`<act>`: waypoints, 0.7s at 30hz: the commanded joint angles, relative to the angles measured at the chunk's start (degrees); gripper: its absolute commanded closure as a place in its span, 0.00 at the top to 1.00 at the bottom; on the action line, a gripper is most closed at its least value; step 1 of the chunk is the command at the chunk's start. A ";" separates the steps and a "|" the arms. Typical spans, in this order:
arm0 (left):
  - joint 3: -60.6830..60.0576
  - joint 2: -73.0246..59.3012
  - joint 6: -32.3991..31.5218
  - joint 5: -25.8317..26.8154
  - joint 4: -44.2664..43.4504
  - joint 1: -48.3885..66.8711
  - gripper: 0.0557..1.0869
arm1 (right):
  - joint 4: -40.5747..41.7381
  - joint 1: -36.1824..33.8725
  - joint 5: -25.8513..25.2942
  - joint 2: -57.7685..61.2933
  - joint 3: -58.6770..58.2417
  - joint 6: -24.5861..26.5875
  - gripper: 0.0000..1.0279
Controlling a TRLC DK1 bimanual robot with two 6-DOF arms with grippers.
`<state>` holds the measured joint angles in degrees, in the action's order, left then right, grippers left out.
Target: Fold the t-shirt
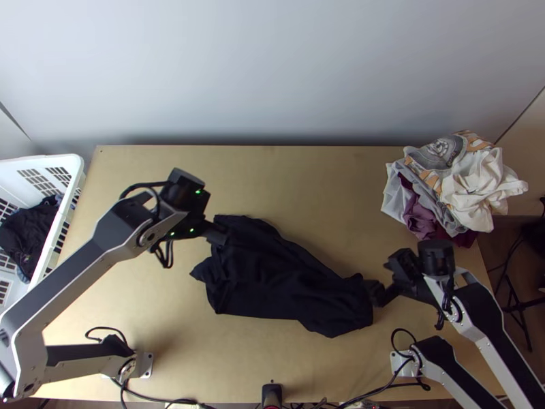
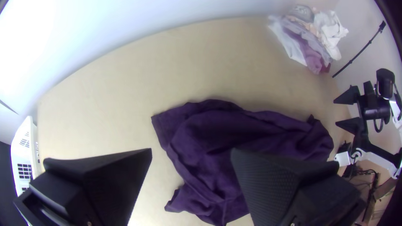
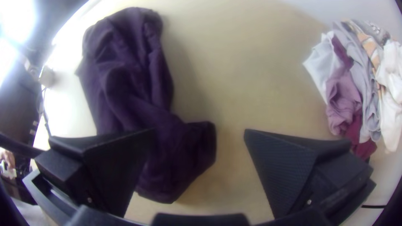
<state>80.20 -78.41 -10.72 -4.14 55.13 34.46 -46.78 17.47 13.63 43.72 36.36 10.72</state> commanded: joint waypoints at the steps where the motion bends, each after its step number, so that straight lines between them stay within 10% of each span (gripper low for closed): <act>1: -4.79 4.32 -0.88 -0.25 0.41 -0.44 0.91 | -10.61 6.87 3.60 3.38 6.53 3.34 0.95; 11: -6.55 6.08 -0.79 -0.16 1.03 -0.18 0.91 | -20.19 4.41 9.14 10.50 9.34 15.21 0.95; 21: -9.36 6.08 -0.18 -0.34 0.41 -1.67 0.91 | -11.49 4.94 9.05 24.21 3.19 21.27 0.95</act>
<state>72.31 -72.53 -11.51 -4.36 55.99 33.69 -63.46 22.02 22.13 59.13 42.30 29.28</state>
